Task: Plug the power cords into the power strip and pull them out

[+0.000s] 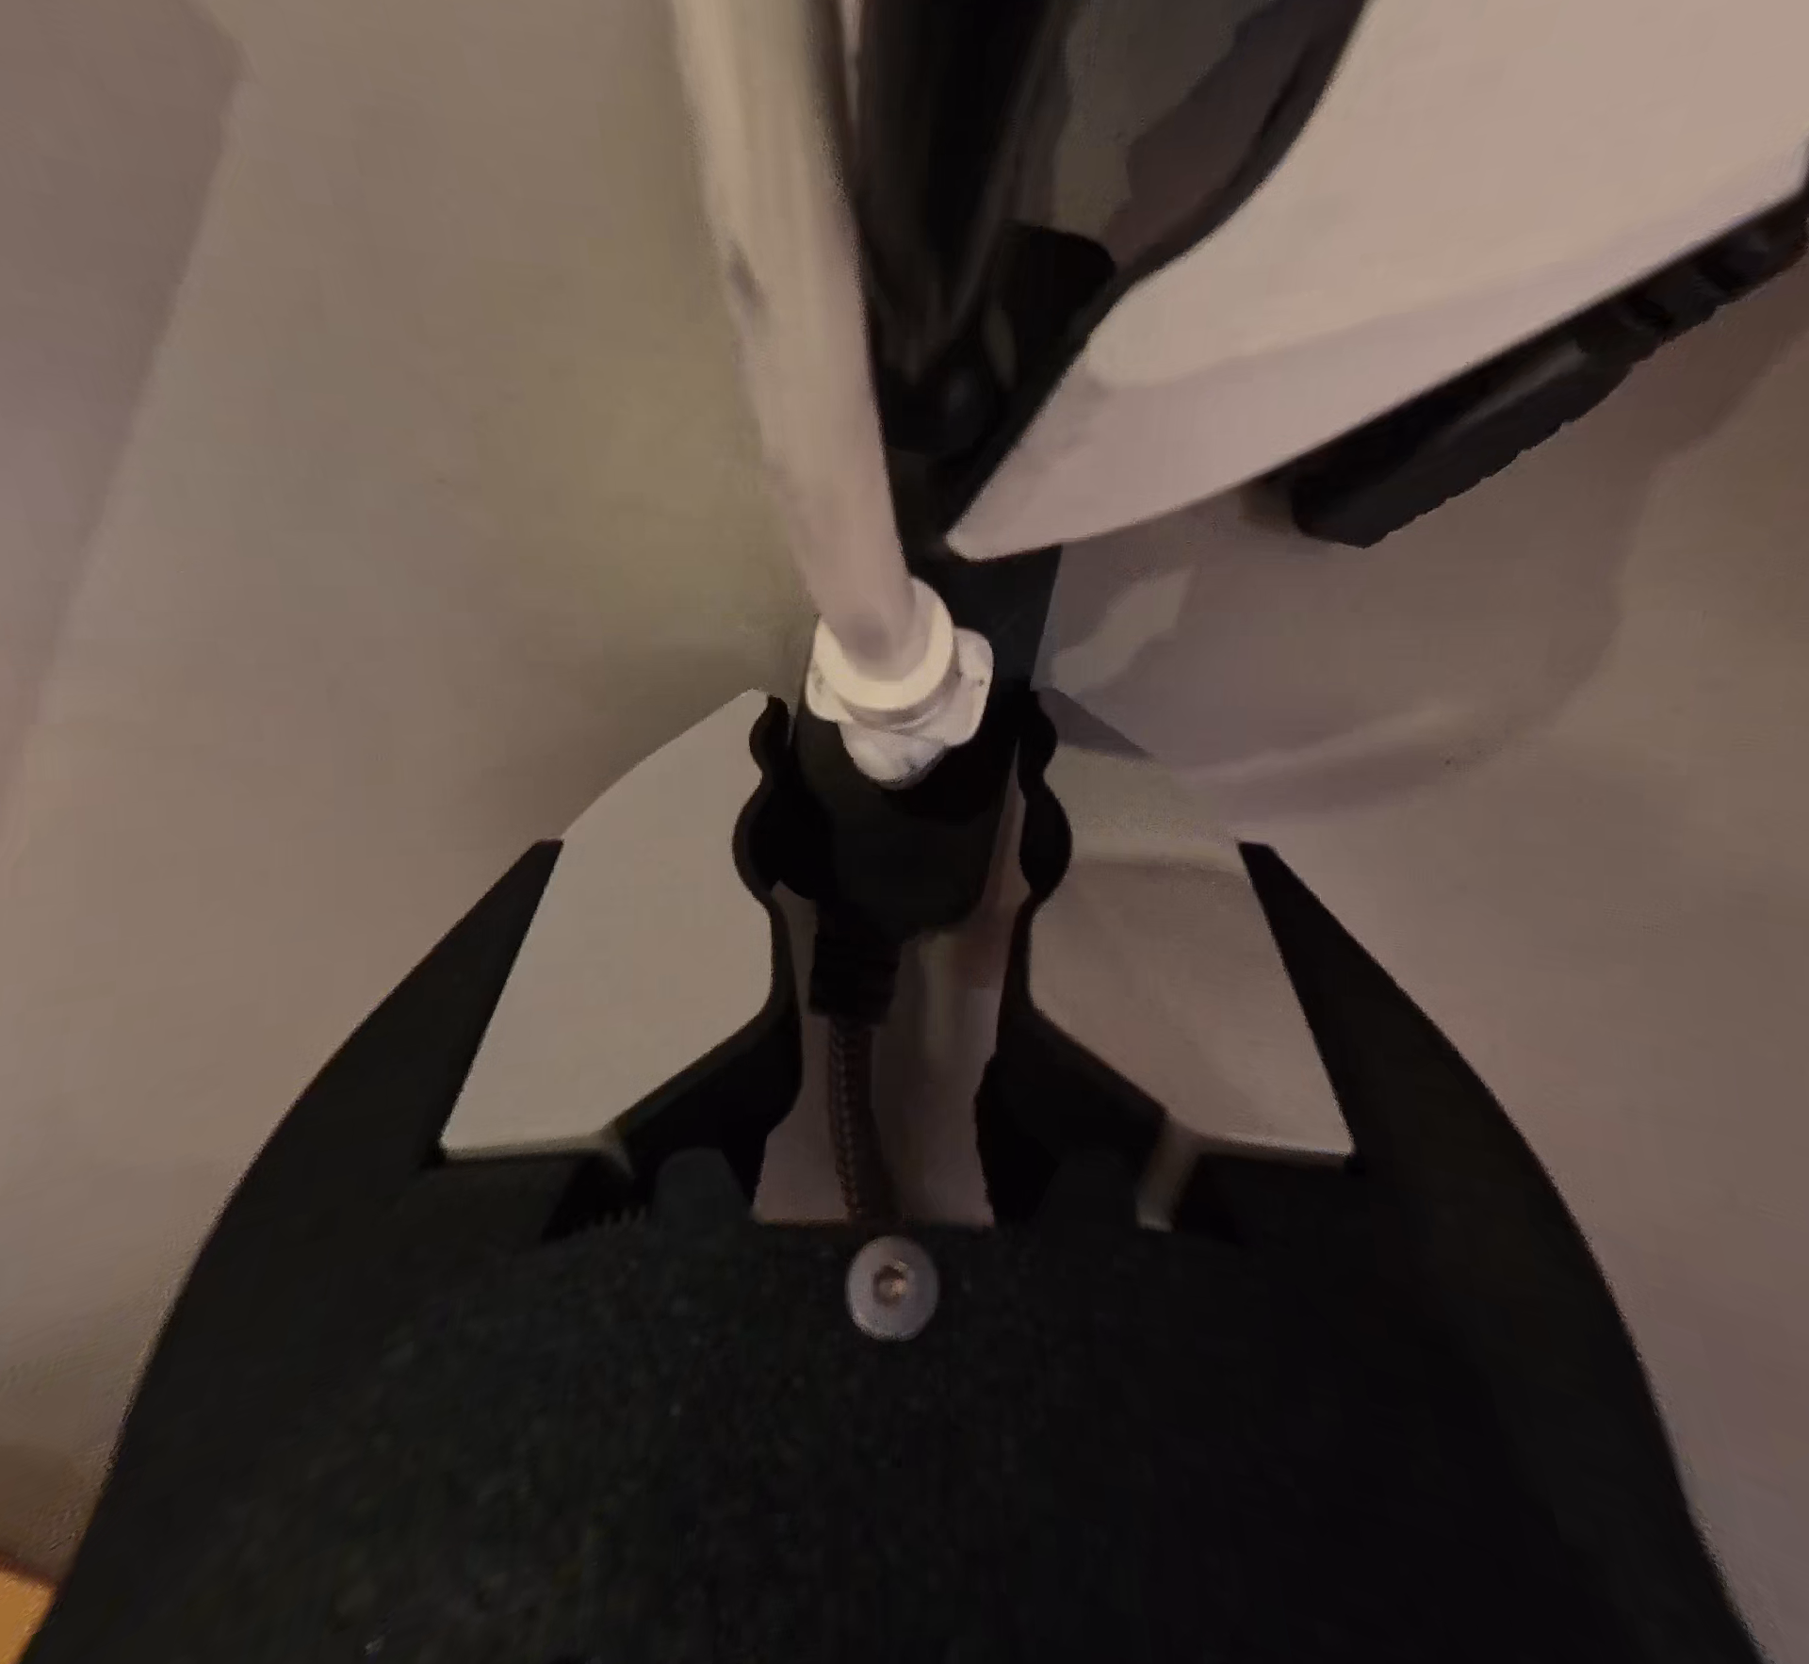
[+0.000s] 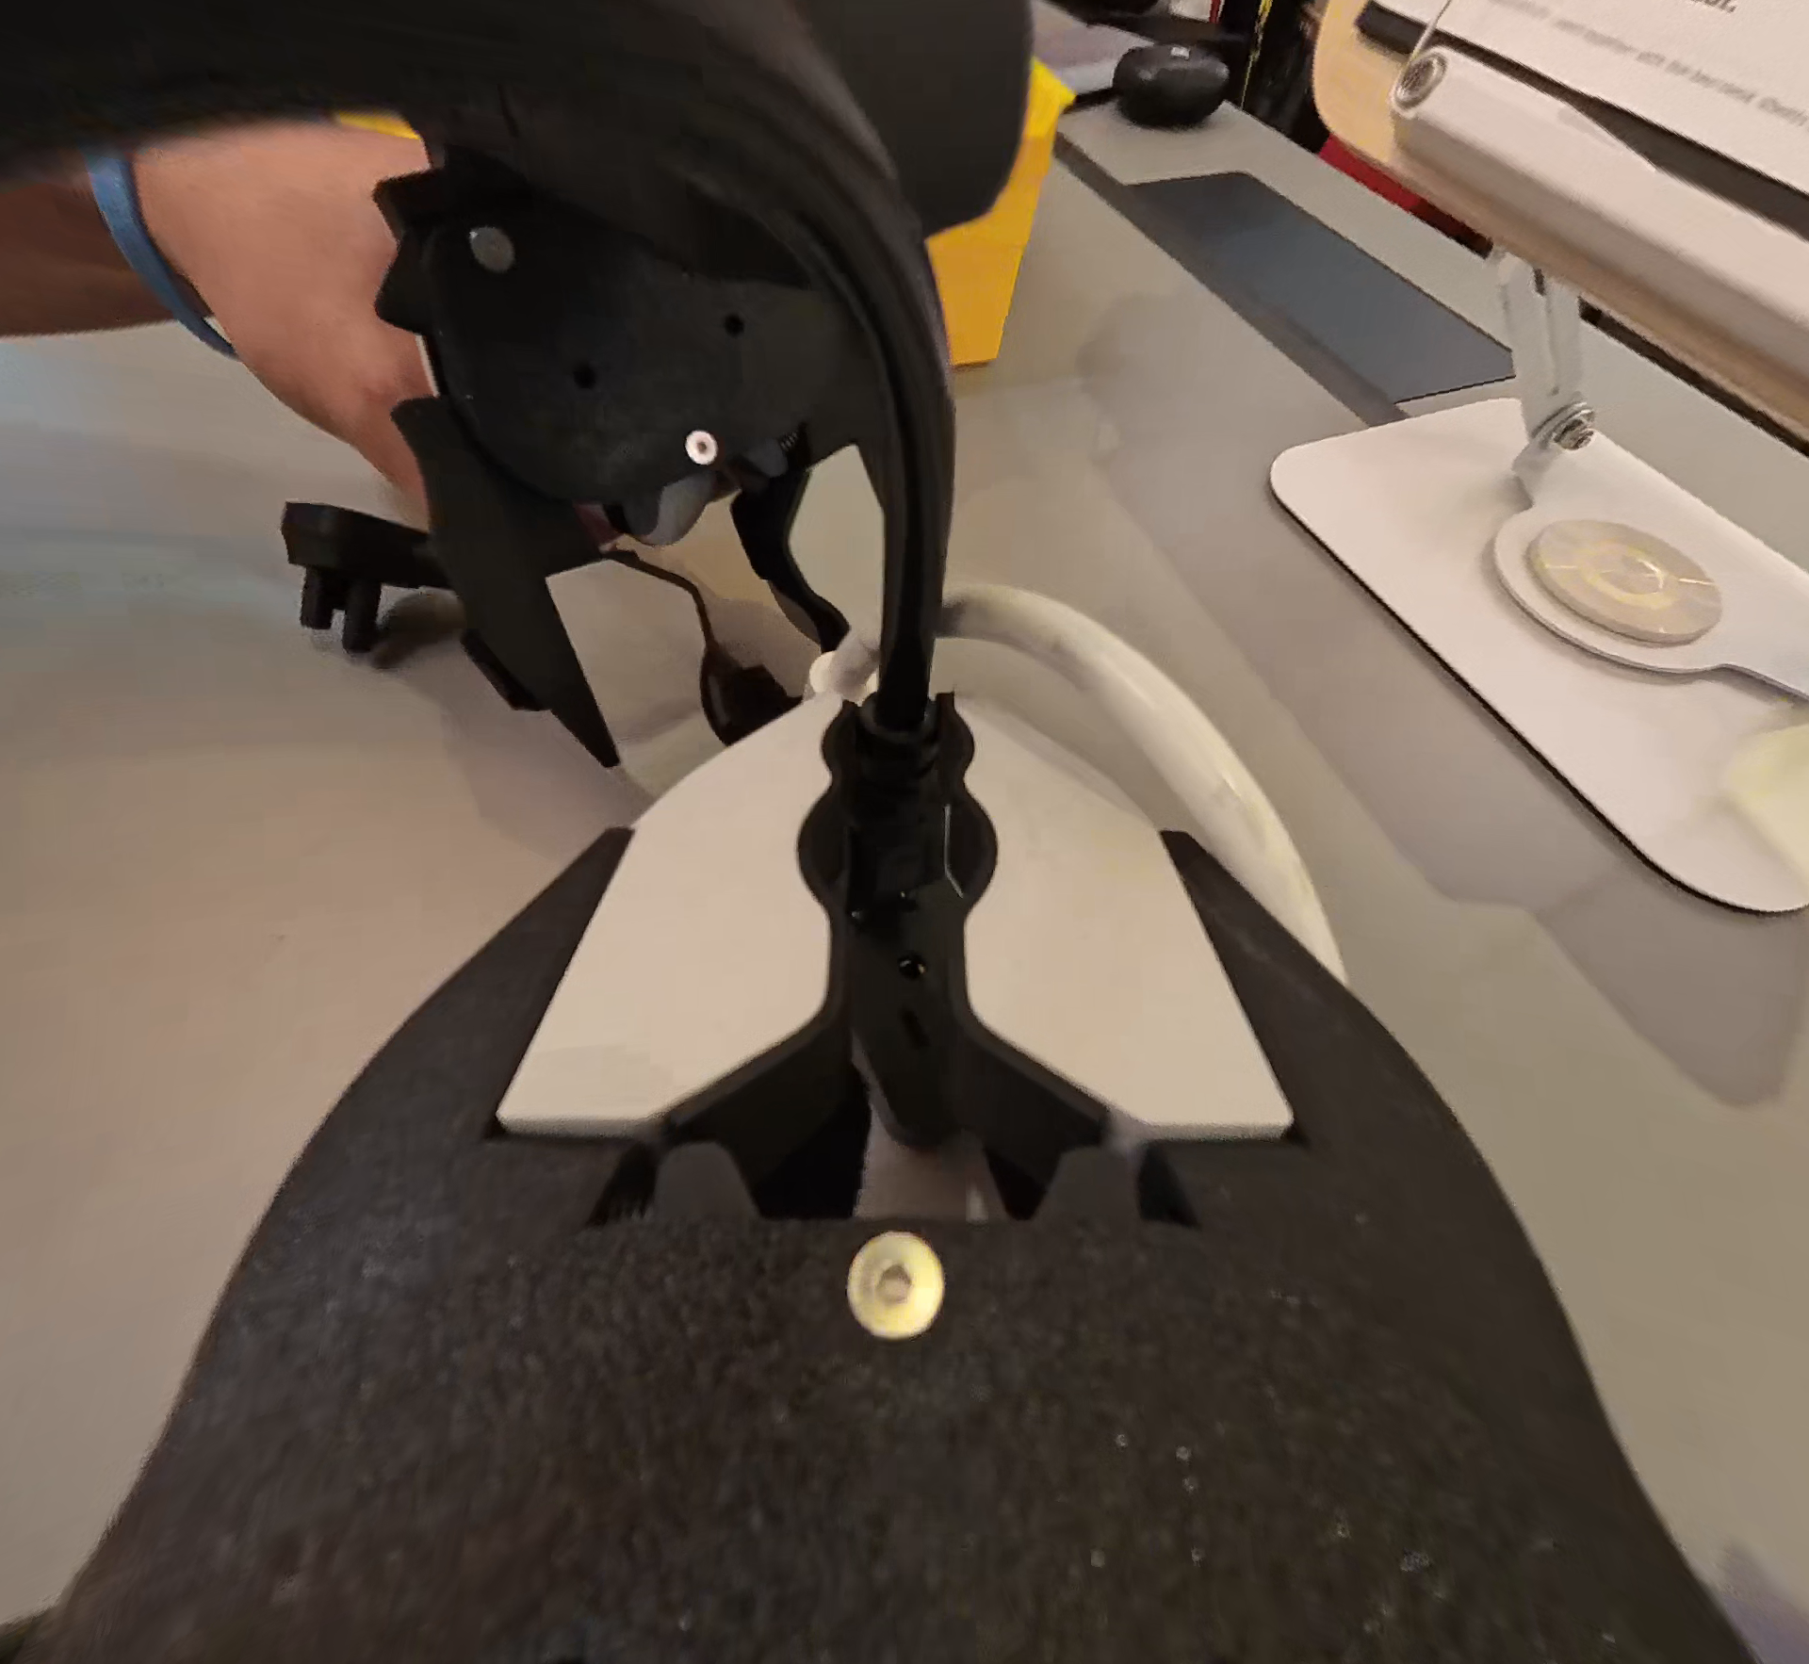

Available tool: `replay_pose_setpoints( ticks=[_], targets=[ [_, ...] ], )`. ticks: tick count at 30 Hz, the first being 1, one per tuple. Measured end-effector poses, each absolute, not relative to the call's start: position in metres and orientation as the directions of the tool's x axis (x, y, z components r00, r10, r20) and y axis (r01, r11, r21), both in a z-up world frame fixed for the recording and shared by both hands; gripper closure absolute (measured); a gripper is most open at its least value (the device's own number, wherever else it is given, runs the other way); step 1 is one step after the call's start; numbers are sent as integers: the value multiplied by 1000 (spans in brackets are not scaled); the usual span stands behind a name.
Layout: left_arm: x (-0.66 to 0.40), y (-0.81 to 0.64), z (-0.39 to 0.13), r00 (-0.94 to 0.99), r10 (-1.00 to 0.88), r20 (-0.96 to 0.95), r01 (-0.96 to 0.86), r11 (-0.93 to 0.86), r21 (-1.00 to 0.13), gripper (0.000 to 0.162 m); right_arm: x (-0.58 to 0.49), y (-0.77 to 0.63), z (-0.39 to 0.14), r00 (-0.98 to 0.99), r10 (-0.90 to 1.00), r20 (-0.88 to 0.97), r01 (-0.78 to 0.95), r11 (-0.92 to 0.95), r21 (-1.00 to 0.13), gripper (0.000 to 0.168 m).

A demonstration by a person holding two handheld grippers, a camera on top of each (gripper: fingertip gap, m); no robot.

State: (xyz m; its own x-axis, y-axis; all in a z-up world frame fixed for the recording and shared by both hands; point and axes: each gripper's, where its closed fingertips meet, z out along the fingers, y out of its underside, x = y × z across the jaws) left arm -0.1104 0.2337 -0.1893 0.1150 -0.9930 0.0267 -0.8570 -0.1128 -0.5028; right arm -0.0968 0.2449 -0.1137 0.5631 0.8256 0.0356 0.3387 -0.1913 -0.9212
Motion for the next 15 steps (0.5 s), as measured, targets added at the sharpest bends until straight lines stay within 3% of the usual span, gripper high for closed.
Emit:
replay_pose_setpoints(
  ticks=[10, 15],
  targets=[
    [-105, 222, -183, 57, -990, 125, -680, -130, -721, 120, -84, 241, -118, 557, 827, -76, 399, -347, -849, 153],
    [-107, 220, -181, 6, -994, 111, -671, -86, -737, 120, -86, 234, -119, 523, 852, -37, 549, -370, -750, 155]
  ],
)
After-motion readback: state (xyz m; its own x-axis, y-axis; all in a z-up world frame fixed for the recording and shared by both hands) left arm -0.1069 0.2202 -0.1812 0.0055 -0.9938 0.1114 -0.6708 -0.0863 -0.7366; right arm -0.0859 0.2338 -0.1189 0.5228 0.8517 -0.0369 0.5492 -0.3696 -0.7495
